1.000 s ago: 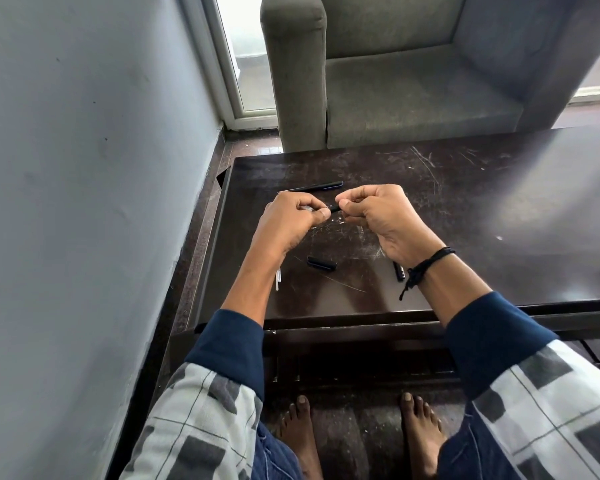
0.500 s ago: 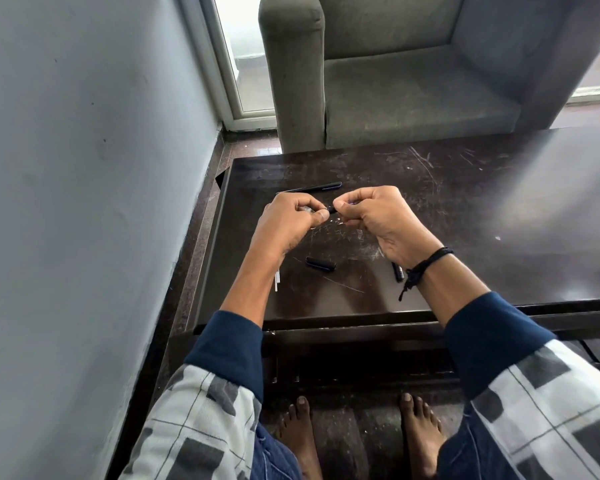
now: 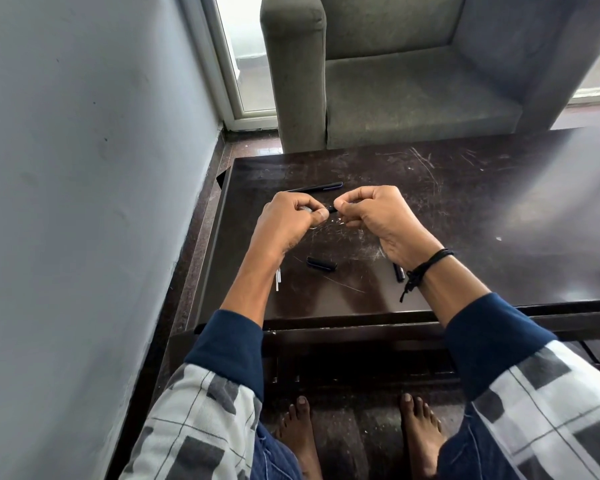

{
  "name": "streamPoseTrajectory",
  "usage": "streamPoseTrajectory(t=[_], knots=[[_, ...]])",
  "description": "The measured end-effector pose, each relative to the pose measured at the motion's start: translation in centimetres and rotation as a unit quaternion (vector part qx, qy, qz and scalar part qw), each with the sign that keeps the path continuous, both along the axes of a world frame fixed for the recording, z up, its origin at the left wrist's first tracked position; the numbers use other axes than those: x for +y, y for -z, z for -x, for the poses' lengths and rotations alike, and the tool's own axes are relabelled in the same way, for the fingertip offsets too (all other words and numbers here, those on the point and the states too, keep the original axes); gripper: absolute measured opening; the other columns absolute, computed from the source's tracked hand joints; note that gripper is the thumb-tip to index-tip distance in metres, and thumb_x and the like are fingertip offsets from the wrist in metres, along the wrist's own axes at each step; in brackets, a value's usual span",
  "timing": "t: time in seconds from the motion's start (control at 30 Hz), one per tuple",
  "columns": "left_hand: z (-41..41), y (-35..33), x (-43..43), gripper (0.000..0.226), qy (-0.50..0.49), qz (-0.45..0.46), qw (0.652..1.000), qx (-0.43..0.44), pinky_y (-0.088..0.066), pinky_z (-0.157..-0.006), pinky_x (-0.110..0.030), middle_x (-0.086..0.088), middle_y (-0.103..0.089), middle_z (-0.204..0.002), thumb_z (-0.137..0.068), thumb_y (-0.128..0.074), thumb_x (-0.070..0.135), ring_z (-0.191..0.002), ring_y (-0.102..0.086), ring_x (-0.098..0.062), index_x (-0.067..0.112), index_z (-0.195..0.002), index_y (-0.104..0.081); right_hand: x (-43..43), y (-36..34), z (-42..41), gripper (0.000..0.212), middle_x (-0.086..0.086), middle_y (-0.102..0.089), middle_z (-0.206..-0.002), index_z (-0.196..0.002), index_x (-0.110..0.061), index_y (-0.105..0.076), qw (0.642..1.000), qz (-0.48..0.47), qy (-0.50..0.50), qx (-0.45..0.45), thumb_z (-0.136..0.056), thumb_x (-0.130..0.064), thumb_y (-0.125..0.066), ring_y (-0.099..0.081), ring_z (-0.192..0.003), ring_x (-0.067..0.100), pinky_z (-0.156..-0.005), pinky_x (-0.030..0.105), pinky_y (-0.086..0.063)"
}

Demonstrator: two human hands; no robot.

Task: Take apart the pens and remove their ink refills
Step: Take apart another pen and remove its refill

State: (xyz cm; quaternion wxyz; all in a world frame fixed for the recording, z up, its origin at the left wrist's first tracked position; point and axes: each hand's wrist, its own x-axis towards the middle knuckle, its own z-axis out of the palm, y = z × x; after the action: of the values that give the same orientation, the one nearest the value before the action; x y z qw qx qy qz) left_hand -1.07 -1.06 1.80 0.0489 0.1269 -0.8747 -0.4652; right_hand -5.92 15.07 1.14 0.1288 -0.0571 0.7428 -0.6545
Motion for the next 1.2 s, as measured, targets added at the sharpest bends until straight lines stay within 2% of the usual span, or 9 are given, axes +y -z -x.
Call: streamPoseTrajectory(t=[0.13, 0.37, 0.47, 0.6, 0.77, 0.87, 0.93, 1.07, 1.2], knots=[[0.06, -0.04, -0.20, 0.007, 0.002, -0.007, 1.000, 0.009, -0.056, -0.094, -0.043, 0.011, -0.075, -0.081, -0.086, -0.078, 0.029, -0.085, -0.069, -0.009, 0.033, -0.081, -0.078, -0.27, 0.25, 0.02, 0.027, 0.006, -0.074, -0.076, -0.085, -0.009, -0.073, 1.000, -0.011, 0.001, -0.014, -0.091, -0.035, -0.075, -0.065, -0.064, 0.008, -0.068, 0.023, -0.057], [0.20, 0.45, -0.03, 0.010, -0.002, 0.009, 1.000, 0.000, -0.056, -0.092, -0.042, 0.009, -0.074, -0.081, -0.084, -0.079, 0.031, -0.089, -0.069, -0.014, 0.036, -0.076, -0.077, -0.23, 0.17, -0.03, 0.008, 0.005, -0.067, -0.070, -0.085, -0.002, -0.072, 1.000, -0.015, -0.014, 0.006, -0.091, -0.008, -0.074, -0.059, -0.060, 0.007, -0.057, 0.017, -0.049], [0.18, 0.43, -0.17, 0.008, 0.000, 0.001, 1.000, 0.003, -0.056, -0.090, -0.041, 0.010, -0.073, -0.077, -0.084, -0.079, 0.031, -0.083, -0.067, -0.011, 0.035, -0.077, -0.078, -0.13, -0.11, -0.08, 0.009, 0.002, -0.070, -0.071, -0.089, -0.004, -0.074, 0.999, -0.003, -0.027, -0.018, -0.090, -0.013, -0.075, -0.059, -0.060, 0.007, -0.059, 0.018, -0.052], [0.26, 0.35, -0.31, 0.010, -0.001, -0.011, 1.000, 0.010, -0.053, -0.083, -0.034, 0.015, -0.072, -0.072, -0.084, -0.079, 0.029, -0.074, -0.064, -0.005, 0.035, -0.076, -0.078, -0.17, -0.32, -0.20, 0.029, 0.004, -0.069, -0.073, -0.096, -0.005, -0.074, 0.999, 0.006, -0.007, -0.036, -0.094, -0.034, -0.072, -0.058, -0.059, 0.008, -0.058, 0.020, -0.051], [0.36, 0.56, -0.17, 0.011, 0.003, -0.002, 1.000, 0.004, -0.053, -0.085, -0.035, 0.015, -0.070, -0.071, -0.084, -0.079, 0.029, -0.074, -0.063, -0.006, 0.035, -0.075, -0.077, -0.09, 0.10, 0.01, 0.016, 0.005, -0.069, -0.070, -0.082, -0.006, -0.071, 1.000, -0.007, -0.006, -0.012, -0.094, -0.016, -0.072, -0.061, -0.061, 0.010, -0.060, 0.021, -0.052], [0.34, 0.50, -0.22, 0.010, 0.005, 0.000, 1.000, 0.000, -0.054, -0.087, -0.036, 0.011, -0.073, -0.077, -0.085, -0.079, 0.029, -0.079, -0.066, -0.008, 0.034, -0.077, -0.077, -0.03, 0.15, 0.25, 0.010, 0.007, -0.070, -0.073, -0.083, -0.004, -0.072, 1.000, -0.010, -0.017, -0.003, -0.092, -0.008, -0.072, -0.063, -0.067, 0.011, -0.062, 0.020, -0.053], [0.32, 0.39, -0.36, 0.009, 0.007, -0.005, 1.000, 0.001, -0.054, -0.087, -0.035, 0.011, -0.074, -0.078, -0.086, -0.078, 0.028, -0.080, -0.067, -0.007, 0.034, -0.078, -0.078, 0.06, -0.02, 0.31, 0.006, 0.006, -0.071, -0.077, -0.088, -0.005, -0.073, 1.000, -0.004, -0.024, -0.011, -0.091, -0.010, -0.074, -0.064, -0.069, 0.012, -0.064, 0.021, -0.054], [0.39, 0.34, -0.33, 0.010, 0.009, -0.013, 1.000, 0.006, -0.051, -0.081, -0.031, 0.013, -0.073, -0.075, -0.086, -0.078, 0.027, -0.074, -0.064, -0.004, 0.034, -0.078, -0.078, 0.19, -0.18, 0.32, 0.023, 0.006, -0.071, -0.078, -0.098, -0.006, -0.073, 0.999, 0.017, -0.007, -0.036, -0.092, -0.027, -0.075, -0.062, -0.066, 0.010, -0.064, 0.021, -0.055], [0.40, 0.58, -0.17, 0.012, 0.007, -0.009, 1.000, 0.002, -0.054, -0.090, -0.038, 0.012, -0.073, -0.076, -0.083, -0.079, 0.029, -0.078, -0.065, -0.007, 0.036, -0.075, -0.078, 0.07, 0.30, 0.30, 0.016, 0.006, -0.072, -0.074, -0.084, -0.005, -0.074, 1.000, -0.008, -0.006, -0.014, -0.092, -0.019, -0.075, -0.064, -0.064, 0.009, -0.064, 0.021, -0.056]])
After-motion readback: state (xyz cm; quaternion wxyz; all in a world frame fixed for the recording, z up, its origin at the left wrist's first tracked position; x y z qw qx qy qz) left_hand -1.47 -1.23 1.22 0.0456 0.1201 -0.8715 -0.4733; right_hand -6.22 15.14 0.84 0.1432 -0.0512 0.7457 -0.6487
